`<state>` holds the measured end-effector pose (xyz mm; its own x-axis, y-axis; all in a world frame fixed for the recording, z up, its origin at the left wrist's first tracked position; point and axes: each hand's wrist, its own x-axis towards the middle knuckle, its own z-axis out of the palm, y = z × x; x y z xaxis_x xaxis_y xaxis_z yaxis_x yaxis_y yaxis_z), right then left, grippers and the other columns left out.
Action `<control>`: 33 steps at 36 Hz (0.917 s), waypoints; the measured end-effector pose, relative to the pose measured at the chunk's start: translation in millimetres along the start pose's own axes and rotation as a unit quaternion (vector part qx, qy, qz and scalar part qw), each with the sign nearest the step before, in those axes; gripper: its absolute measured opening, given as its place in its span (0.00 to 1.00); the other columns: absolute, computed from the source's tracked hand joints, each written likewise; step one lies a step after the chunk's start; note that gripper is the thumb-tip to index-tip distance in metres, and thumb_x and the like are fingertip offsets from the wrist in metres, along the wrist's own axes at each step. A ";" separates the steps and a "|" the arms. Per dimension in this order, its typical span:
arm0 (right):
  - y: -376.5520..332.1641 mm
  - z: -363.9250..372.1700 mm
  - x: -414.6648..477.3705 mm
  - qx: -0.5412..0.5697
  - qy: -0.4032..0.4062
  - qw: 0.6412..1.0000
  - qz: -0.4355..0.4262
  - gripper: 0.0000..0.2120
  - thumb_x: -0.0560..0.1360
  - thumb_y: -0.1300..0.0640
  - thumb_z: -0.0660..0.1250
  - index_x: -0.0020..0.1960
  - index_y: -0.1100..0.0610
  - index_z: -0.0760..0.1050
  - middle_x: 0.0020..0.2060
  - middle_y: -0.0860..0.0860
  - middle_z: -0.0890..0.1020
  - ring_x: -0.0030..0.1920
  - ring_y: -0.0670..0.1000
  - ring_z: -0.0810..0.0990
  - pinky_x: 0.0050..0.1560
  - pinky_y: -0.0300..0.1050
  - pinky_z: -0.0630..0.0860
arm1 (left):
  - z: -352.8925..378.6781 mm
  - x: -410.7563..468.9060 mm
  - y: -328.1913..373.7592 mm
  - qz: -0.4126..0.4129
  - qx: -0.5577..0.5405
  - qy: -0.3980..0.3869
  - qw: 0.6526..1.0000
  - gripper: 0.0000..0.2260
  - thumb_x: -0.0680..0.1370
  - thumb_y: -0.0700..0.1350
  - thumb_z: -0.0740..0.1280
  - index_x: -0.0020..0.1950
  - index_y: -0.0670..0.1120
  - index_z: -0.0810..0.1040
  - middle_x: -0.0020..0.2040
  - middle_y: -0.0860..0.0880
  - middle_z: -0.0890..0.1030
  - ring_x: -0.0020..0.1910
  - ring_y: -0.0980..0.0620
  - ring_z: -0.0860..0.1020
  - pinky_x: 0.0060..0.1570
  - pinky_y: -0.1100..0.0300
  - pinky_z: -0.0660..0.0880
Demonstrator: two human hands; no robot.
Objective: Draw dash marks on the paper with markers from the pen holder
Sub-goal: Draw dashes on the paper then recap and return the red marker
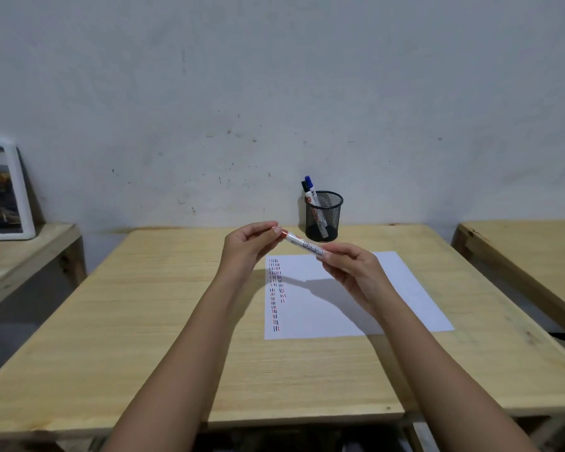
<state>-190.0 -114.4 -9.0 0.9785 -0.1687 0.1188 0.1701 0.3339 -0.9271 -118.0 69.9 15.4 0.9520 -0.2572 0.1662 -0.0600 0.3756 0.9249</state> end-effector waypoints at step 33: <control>-32.3 -16.3 171.1 -0.442 0.108 0.876 -0.159 0.08 0.71 0.61 0.65 0.51 0.55 0.72 0.41 0.54 0.80 0.41 0.54 0.80 0.40 0.45 0.78 | 34.6 129.5 -88.3 0.015 0.399 -0.042 0.916 0.30 0.64 0.50 0.78 0.63 0.49 0.73 0.59 0.50 0.73 0.61 0.51 0.73 0.58 0.57 0.71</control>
<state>-30.0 -169.2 35.5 0.8371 -0.3265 0.4390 0.1797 -0.5938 -0.7843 0.2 -27.4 -33.0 0.9214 -0.3383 0.1913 -0.3191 -0.3775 0.8693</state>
